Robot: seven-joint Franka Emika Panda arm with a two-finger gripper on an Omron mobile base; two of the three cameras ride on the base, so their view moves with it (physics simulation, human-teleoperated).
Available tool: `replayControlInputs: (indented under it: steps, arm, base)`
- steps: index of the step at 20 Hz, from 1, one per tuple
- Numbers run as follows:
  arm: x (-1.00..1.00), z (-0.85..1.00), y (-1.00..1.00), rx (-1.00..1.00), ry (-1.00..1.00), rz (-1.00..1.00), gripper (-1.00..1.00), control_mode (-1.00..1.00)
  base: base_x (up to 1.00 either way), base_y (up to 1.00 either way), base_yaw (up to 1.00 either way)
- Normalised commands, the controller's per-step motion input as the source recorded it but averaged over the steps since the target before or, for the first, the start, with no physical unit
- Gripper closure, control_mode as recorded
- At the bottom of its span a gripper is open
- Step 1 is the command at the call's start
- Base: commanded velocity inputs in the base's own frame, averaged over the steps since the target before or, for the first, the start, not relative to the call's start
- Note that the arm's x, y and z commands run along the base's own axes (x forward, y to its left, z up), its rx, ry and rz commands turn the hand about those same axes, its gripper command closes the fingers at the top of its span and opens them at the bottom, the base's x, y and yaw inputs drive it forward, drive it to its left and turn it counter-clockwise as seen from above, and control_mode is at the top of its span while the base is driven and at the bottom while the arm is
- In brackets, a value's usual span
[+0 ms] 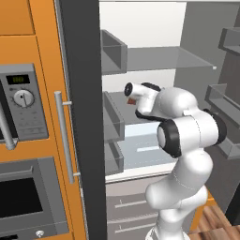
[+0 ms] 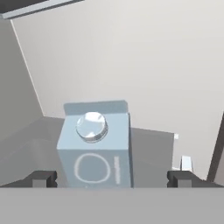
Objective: Take out the milk from the fridge and place it on the tray on the counter. Then take the sugar cube near the tray and place it in the tray.
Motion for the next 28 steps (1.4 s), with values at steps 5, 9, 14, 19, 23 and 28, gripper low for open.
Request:
replayControlInputs:
  steps: [5,9,14,19,23,28]
  arm:
    - [0.23,-0.03,-0.02,0.0,0.0,0.0,-1.0,-1.0]
    - [0.01,-0.06,-0.15,0.0,0.0,-0.05,-1.0,-1.0]
    - [0.06,-0.03,-0.07,0.0,0.0,-0.09,-1.0,-1.0]
    - [0.16,-0.12,-0.08,0.0,0.0,-0.05,-1.0,-1.0]
    - [0.0,-0.03,-0.26,0.0,0.0,-0.03,1.0,-1.0]
    - [0.0,-0.02,-0.06,0.0,0.0,-0.03,1.0,-1.0]
  base:
    - [0.0,0.0,0.0]
    - [0.0,0.0,0.0]
    - [0.0,0.0,0.0]
    - [0.0,0.0,0.0]
    - [0.0,0.0,0.0]
    - [0.0,0.0,0.0]
